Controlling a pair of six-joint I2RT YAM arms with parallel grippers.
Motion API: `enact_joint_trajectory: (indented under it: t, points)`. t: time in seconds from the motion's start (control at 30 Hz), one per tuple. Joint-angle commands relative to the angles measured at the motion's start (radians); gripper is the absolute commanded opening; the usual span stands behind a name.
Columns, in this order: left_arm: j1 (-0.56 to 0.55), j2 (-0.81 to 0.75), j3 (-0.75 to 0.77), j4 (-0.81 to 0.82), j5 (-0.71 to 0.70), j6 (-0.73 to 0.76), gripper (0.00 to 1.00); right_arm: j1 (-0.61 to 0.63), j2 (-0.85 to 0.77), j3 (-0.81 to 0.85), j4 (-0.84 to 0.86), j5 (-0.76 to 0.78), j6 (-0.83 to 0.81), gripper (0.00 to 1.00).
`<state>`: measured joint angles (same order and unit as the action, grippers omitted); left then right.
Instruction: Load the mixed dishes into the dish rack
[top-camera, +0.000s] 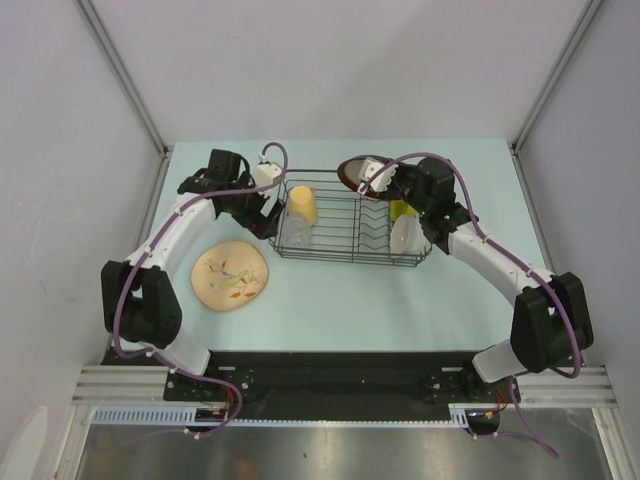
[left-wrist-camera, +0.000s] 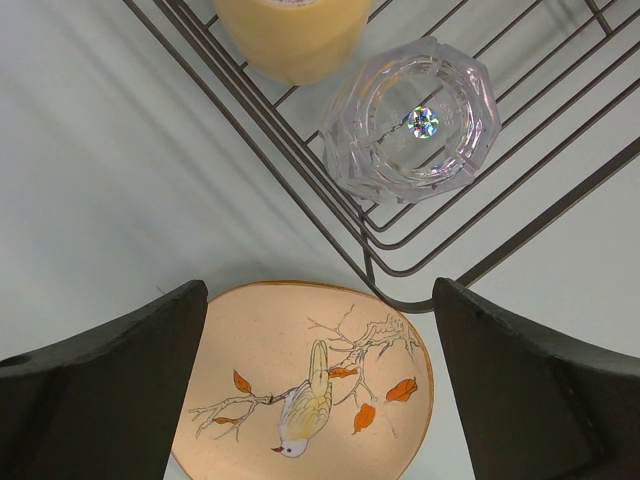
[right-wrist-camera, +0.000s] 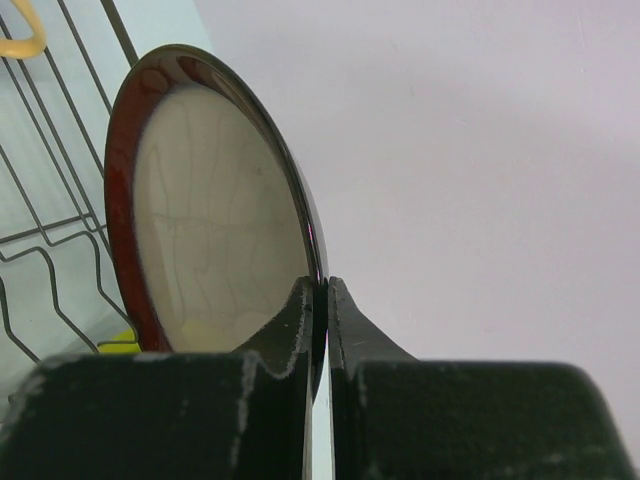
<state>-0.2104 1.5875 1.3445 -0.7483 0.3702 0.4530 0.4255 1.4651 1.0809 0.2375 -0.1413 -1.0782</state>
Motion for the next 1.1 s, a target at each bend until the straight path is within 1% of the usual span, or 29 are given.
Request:
enact_joint_trajectory:
  t: [0.0, 0.33, 0.67, 0.7, 0.73, 0.8, 0.83, 0.87, 0.9, 0.97, 1.0, 1.03, 1.07]
  points:
    - [-0.001, -0.05, 0.007, 0.018, 0.007, -0.007, 1.0, -0.008, 0.015, 0.017, 0.065, -0.06, 0.035, 0.0]
    - [0.005, -0.069, -0.008, 0.018, -0.013, 0.009, 1.0, -0.005, 0.132, 0.017, 0.108, -0.064, 0.107, 0.0]
    - [0.025, -0.077, -0.011, 0.015, -0.022, 0.024, 1.0, -0.004, 0.169, 0.017, 0.125, -0.018, 0.149, 0.01]
    - [0.028, -0.077, -0.011, 0.014, -0.024, 0.029, 1.0, -0.002, 0.17, 0.019, 0.131, -0.008, 0.155, 0.07]
    - [0.035, -0.078, -0.016, 0.015, -0.024, 0.029, 1.0, -0.001, 0.17, 0.019, 0.141, 0.011, 0.164, 0.18]
    - [0.043, -0.086, -0.021, 0.015, -0.025, 0.036, 1.0, -0.004, 0.17, 0.017, 0.158, 0.023, 0.176, 0.23]
    - [0.052, -0.086, -0.022, 0.014, -0.022, 0.038, 1.0, -0.004, 0.17, 0.017, 0.183, 0.04, 0.182, 0.36]
    - [0.058, -0.087, -0.022, 0.006, -0.022, 0.045, 1.0, -0.005, 0.167, 0.019, 0.197, 0.051, 0.198, 0.43]
    - [0.065, -0.092, -0.022, 0.003, -0.022, 0.049, 1.0, -0.005, 0.164, 0.017, 0.209, 0.057, 0.202, 0.47]
    - [0.088, -0.098, -0.027, -0.008, -0.024, 0.064, 1.0, -0.004, 0.152, 0.019, 0.247, 0.083, 0.216, 0.67]
    - [0.094, -0.109, -0.03, -0.01, -0.025, 0.072, 1.0, -0.005, 0.146, 0.019, 0.256, 0.091, 0.218, 0.75]
    - [0.109, -0.115, -0.039, -0.013, -0.03, 0.076, 1.0, -0.004, 0.138, 0.019, 0.269, 0.11, 0.216, 0.86]
    - [0.118, -0.122, -0.045, -0.017, -0.036, 0.087, 1.0, -0.001, 0.127, 0.019, 0.273, 0.118, 0.216, 0.9]
